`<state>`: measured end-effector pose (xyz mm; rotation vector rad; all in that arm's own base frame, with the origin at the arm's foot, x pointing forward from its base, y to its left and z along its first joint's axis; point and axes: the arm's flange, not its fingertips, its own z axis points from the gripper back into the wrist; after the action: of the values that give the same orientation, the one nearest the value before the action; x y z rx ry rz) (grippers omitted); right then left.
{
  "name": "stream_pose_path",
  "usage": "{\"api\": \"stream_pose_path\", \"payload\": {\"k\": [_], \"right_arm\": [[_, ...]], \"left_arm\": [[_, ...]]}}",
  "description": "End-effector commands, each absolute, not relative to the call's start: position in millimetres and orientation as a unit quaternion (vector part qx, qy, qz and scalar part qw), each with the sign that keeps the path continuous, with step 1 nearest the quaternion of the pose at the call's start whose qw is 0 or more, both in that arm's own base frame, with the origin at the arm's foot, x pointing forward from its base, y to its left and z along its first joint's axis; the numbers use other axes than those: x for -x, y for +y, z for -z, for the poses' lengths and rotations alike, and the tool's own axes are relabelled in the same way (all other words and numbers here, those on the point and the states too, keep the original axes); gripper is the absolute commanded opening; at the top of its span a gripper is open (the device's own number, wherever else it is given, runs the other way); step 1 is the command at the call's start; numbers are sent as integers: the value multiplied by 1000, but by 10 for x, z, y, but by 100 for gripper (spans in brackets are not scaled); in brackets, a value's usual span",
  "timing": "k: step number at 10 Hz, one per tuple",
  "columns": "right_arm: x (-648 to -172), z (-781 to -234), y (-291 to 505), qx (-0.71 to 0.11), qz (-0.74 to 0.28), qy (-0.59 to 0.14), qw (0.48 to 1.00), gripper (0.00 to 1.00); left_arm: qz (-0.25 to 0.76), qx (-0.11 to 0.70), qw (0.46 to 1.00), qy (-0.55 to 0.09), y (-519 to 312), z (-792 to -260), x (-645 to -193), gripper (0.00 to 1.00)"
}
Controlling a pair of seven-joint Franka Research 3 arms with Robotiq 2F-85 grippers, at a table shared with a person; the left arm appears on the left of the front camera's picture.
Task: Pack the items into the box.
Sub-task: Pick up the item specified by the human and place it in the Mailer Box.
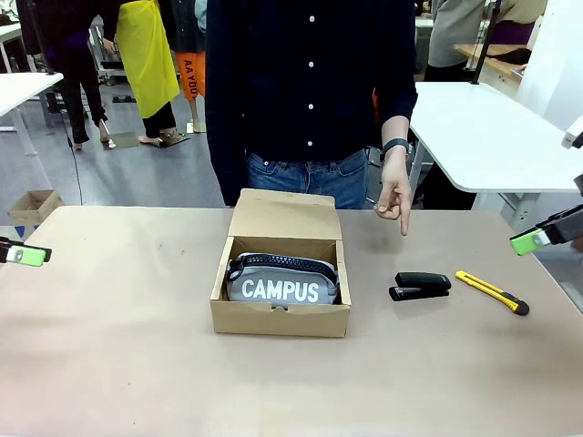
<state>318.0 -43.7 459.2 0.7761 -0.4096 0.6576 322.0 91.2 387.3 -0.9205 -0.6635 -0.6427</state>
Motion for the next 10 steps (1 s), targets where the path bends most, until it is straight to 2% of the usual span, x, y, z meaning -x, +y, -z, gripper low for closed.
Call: {"api": "stream_pose_path", "payload": {"k": [1,4,5,6,7,9,10], "right_arm": [[-3371,-4674,-245,-315,-397,-162,847,100],[-4034,-4912,224,-67,-593,-167,785,100],[-4145,-4881,417,26,-660,-129,740,100],[-4162,-4858,597,71,-714,-79,692,100],[-4164,-4858,730,93,-749,-51,654,100],[-4194,-4830,923,79,-795,13,601,100],[-4185,-4853,881,16,-715,-23,698,100]], "left_arm": [[292,433,792,-316,876,-3876,-3194,100],[292,433,792,-316,876,-3876,-3194,100],[292,433,792,-316,876,-3876,-3194,100],[292,433,792,-316,876,-3876,-3194,100],[292,433,792,-316,876,-3876,-3194,100],[292,433,792,-316,876,-3876,-3194,100],[292,433,792,-316,876,-3876,-3194,100]]}}
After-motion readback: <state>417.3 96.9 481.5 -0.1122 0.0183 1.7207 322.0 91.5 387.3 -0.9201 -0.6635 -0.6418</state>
